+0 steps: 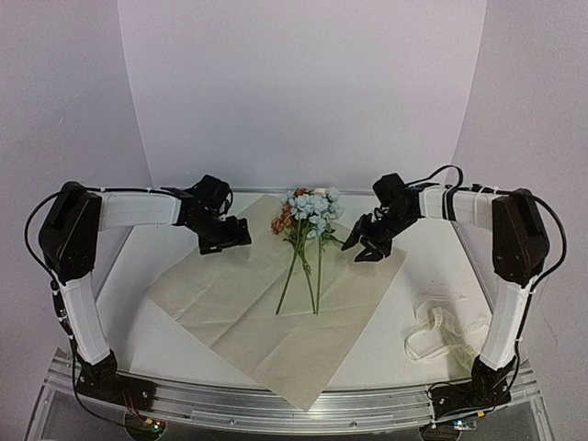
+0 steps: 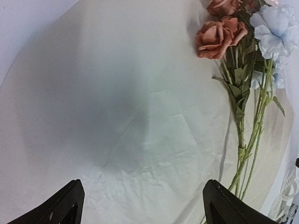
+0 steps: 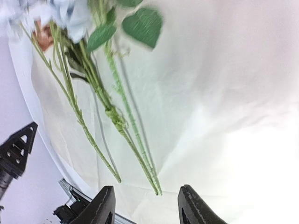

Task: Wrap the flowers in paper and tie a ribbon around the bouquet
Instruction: Adjust the fake flower with the flattened wrapping paper.

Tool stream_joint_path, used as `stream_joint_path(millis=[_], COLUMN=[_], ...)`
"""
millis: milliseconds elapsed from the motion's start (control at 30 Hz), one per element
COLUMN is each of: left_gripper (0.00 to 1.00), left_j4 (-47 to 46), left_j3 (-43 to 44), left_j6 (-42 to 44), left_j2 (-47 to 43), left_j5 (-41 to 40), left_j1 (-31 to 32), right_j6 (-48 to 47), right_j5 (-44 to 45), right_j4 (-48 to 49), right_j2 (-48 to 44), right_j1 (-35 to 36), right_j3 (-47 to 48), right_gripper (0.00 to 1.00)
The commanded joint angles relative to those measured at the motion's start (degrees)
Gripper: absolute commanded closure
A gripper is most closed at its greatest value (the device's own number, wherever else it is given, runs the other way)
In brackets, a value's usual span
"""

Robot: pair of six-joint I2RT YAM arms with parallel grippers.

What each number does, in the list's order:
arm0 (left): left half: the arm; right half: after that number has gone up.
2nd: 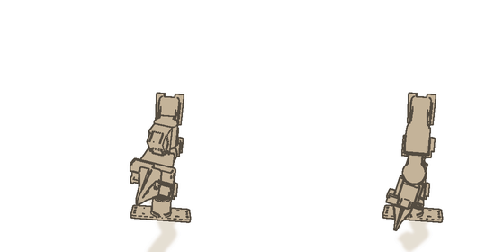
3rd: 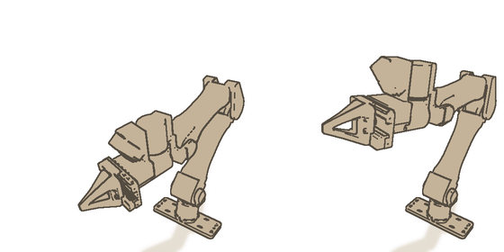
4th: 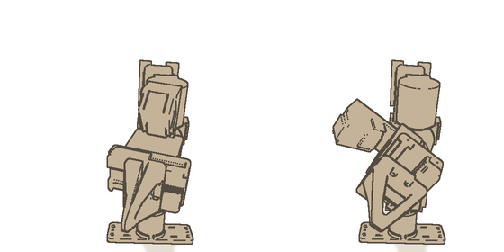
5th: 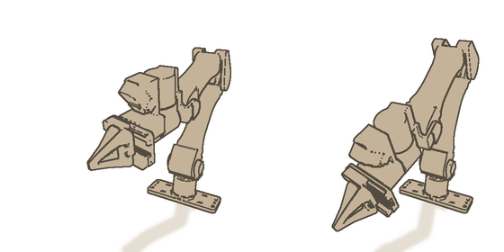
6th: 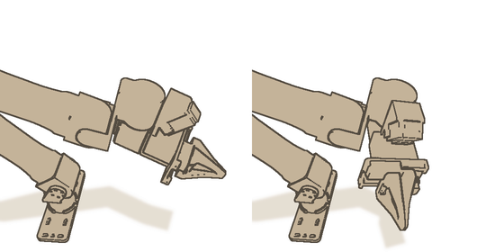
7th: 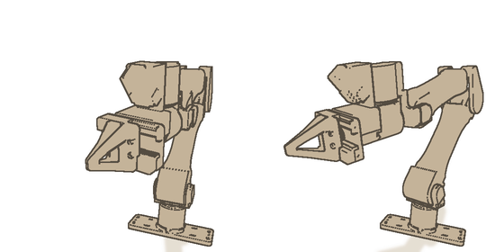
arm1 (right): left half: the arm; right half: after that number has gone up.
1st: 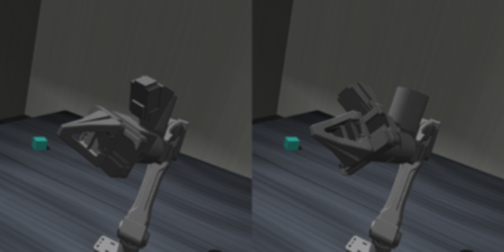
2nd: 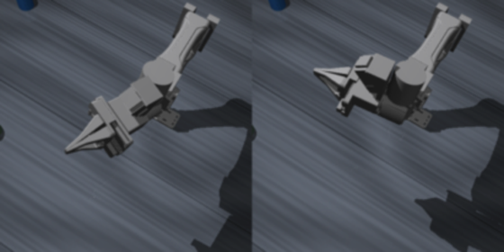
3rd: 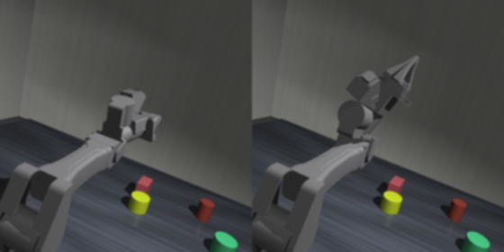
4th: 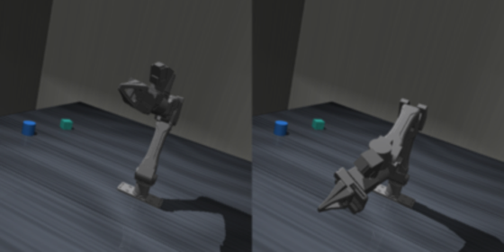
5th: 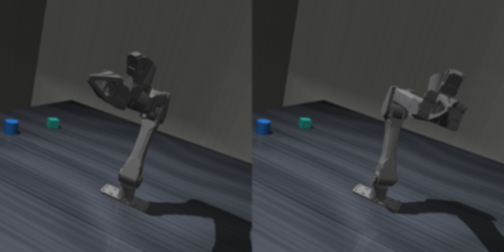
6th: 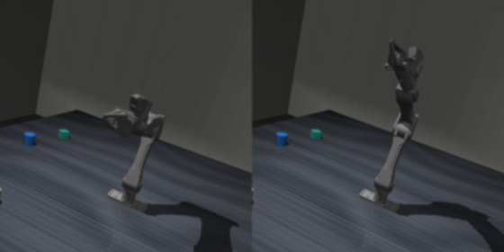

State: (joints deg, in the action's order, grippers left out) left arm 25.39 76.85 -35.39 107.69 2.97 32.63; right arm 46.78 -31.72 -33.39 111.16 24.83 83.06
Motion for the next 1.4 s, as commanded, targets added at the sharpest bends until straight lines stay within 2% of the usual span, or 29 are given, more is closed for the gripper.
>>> stream_joint_path(millis=[0,233,367,600,900,1233,1367], left_gripper=[0.07,0.02,0.00,0.00,0.00,0.00,0.00], left_j4=[3.46,7.95,12.45,17.17,22.20,18.90,20.42], left_j3=[9.89,26.18,36.29,46.35,53.81,51.99,53.61], left_j6=[-3.91,-8.49,-10.59,-12.56,-12.10,-12.20,-12.96], left_j2=[6.96,19.16,26.59,34.44,40.31,36.07,37.65], left_j5=[-11.71,-20.10,-21.12,-21.17,-24.86,-29.61,-30.58], left_j1=[7.22,16.17,18.42,20.34,22.23,24.71,25.05], right_j6=[0.28,3.54,4.71,6.68,8.21,9.18,9.47], right_j5=[1.42,-0.23,1.23,6.76,8.82,8.43,8.56], right_j4=[0.13,4.36,4.67,5.09,5.40,5.54,5.72], right_j2=[-0.80,3.23,4.66,3.31,2.07,1.65,1.36], right_j1=[-3.67,-8.47,-9.59,-9.64,-9.76,-9.90,-9.90], right_j3=[-3.87,-5.83,-6.43,-11.00,-14.03,-15.30,-16.21], right_gripper=[0.56,0.71,0.76,0.84,0.85,0.86,0.86])
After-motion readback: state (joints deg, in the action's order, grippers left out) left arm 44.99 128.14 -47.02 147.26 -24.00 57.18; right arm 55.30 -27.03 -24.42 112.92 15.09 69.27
